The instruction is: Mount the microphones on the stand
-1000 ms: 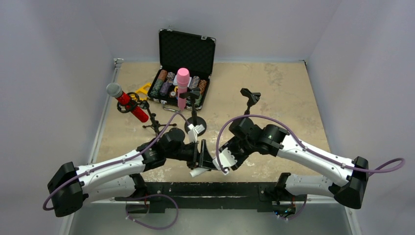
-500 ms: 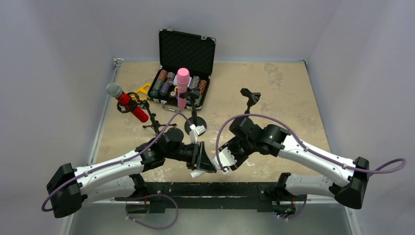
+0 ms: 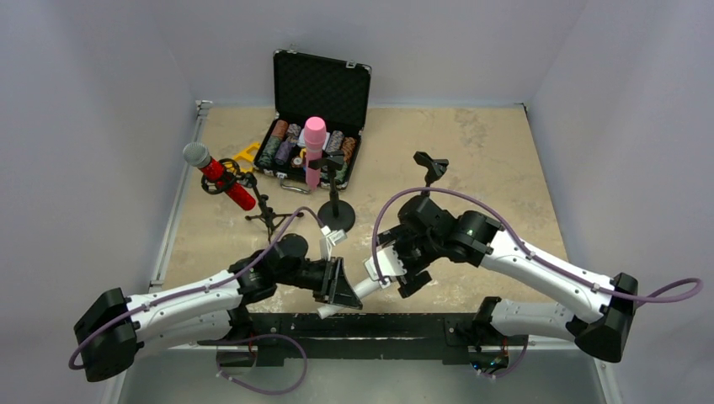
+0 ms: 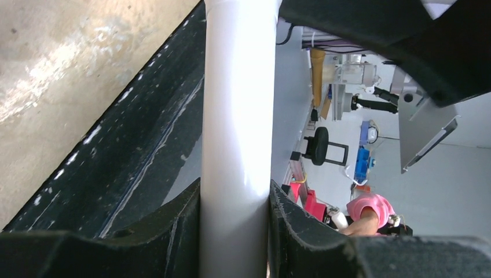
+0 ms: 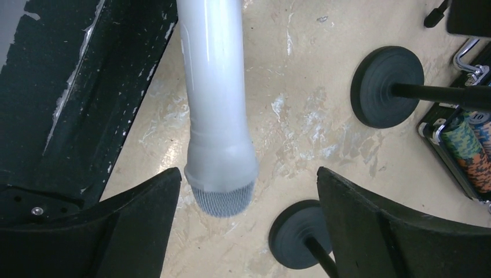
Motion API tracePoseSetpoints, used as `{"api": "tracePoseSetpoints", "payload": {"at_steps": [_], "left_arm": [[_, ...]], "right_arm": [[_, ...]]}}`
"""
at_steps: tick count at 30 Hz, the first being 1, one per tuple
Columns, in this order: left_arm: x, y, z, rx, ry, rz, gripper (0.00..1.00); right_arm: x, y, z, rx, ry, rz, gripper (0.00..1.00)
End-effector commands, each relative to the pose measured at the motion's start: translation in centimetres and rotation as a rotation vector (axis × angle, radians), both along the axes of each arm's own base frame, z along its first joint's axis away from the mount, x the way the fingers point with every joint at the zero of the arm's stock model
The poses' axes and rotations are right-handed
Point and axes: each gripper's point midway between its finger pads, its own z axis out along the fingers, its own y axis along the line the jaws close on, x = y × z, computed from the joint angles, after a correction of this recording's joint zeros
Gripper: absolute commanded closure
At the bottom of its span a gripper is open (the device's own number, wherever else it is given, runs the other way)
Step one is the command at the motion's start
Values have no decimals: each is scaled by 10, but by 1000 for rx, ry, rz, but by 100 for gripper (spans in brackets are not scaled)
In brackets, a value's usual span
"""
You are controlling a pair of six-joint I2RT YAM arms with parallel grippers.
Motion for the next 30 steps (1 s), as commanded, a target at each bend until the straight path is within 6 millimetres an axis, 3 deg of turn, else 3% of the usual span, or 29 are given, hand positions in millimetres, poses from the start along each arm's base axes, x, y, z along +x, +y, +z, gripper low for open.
{"api": "tracePoseSetpoints", "payload": {"at_steps": [1, 9, 16, 22, 30], "left_arm": [[1, -2, 9, -86, -57, 6, 100], [2, 6, 3, -115, -142, 24, 100], [7, 10, 20, -164, -379, -3, 100], [8, 5, 47, -220, -667, -55, 100], [31, 1, 65, -205, -891, -28, 100]], "right_arm": [[-9, -1, 20, 81, 35, 14, 8], [-15, -17, 53, 253, 114, -20, 4], [-9, -40, 90, 471, 146, -158, 2], [17, -64, 113, 586, 106, -409, 1], [36, -87, 148, 694, 64, -604, 1]]}}
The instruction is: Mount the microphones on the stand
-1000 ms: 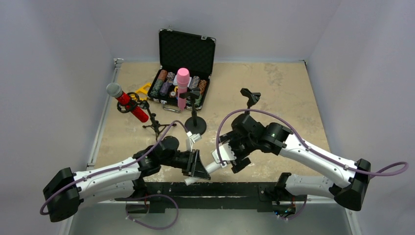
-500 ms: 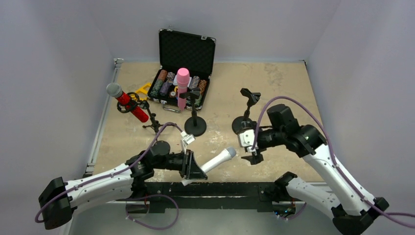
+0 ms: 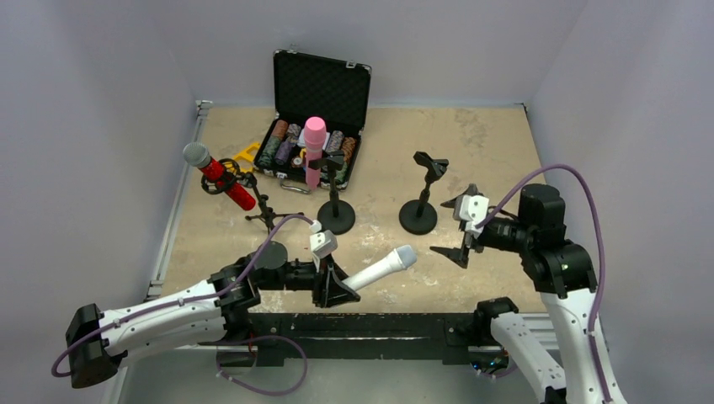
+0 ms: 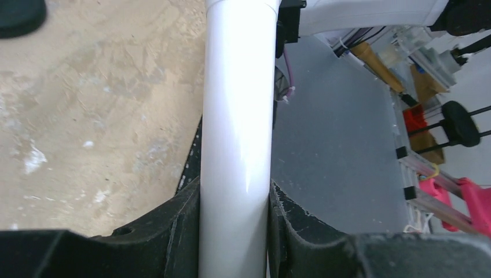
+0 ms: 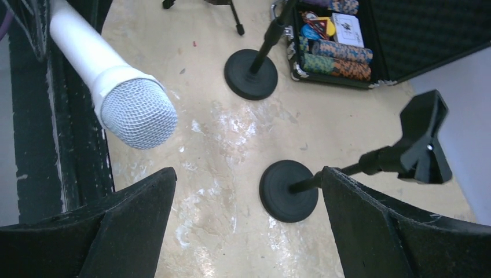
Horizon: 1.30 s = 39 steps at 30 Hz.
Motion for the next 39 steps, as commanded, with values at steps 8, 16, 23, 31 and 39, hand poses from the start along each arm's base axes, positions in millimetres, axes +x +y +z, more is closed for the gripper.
{"api": "tracePoseSetpoints", "payload": {"at_steps": [8, 16, 23, 31, 39], "left_arm": [[44, -18, 36, -64, -315, 104, 100], [53, -20, 38, -57, -358, 134, 100], [53, -11, 31, -41, -375, 149, 100], [53, 0, 24, -31, -400, 174, 100], [52, 2, 21, -47, -408, 176, 100]], "right_arm": [[38, -19, 51, 146, 23, -227, 1], [52, -29, 61, 135, 44, -307, 1], [64, -32, 67, 118, 87, -329, 1], [82, -37, 70, 44, 137, -327, 1], [116, -38, 88, 12, 194, -337, 1]]}}
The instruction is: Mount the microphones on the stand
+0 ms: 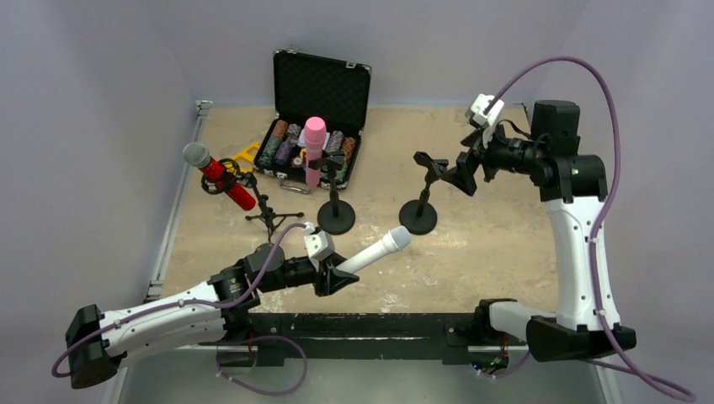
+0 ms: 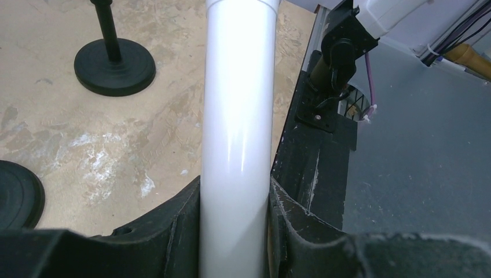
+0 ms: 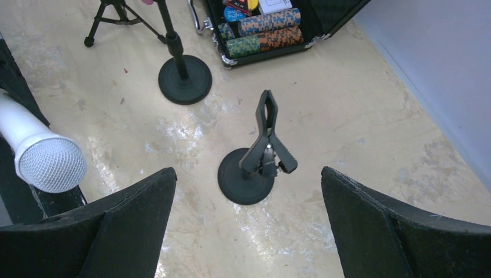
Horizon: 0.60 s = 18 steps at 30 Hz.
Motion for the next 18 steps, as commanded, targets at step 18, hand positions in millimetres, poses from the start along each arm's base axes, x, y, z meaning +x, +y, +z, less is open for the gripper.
{"api": "tracePoseSetpoints", "payload": {"at_steps": [18], "left_arm": [[5, 26, 2, -65, -56, 95, 100]], "right_arm": [[77, 35, -56, -200, 187, 24, 19]]}}
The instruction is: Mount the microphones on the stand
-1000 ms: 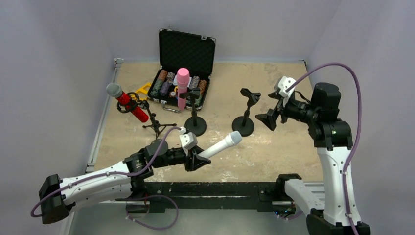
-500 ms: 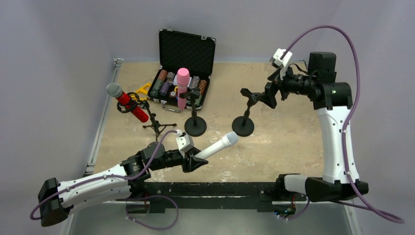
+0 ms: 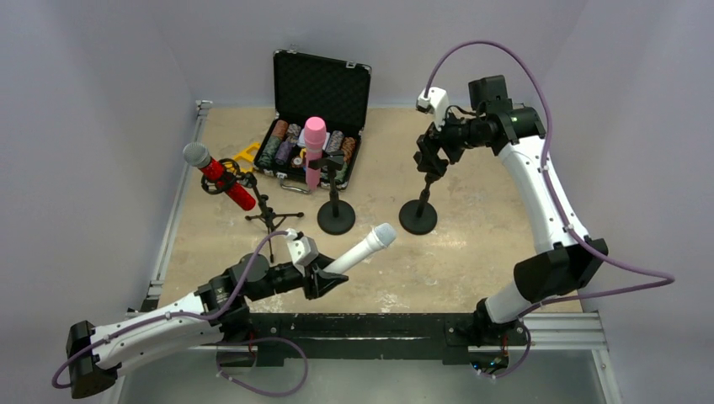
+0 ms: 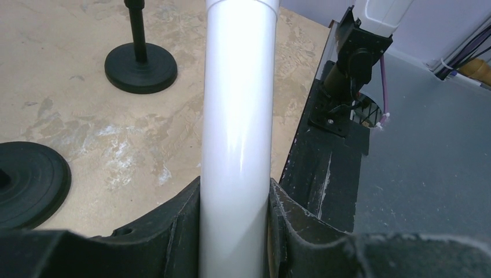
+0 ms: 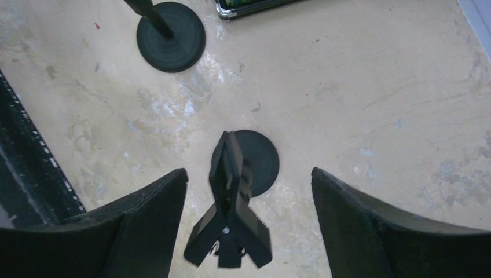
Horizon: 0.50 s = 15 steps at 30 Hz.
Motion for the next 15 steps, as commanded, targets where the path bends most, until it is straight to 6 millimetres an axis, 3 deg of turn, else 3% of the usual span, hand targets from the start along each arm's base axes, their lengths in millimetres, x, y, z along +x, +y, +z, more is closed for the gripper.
{"api": "tracePoseSetpoints", "payload": {"at_steps": [1, 5, 9, 15], "left_arm": [[4, 3, 8, -29, -30, 31, 100], [8, 4, 9, -33, -47, 46, 100], [15, 1, 19, -51, -96, 62, 100], [27, -2, 41, -98, -202, 101, 100]], "right_arm": [[4, 0, 6, -26, -25, 20, 27], [-9, 5, -4, -30, 1, 89, 61], [-28, 11, -5, -21, 7, 178, 84], [-71, 20, 6, 20, 16, 338, 97]]}}
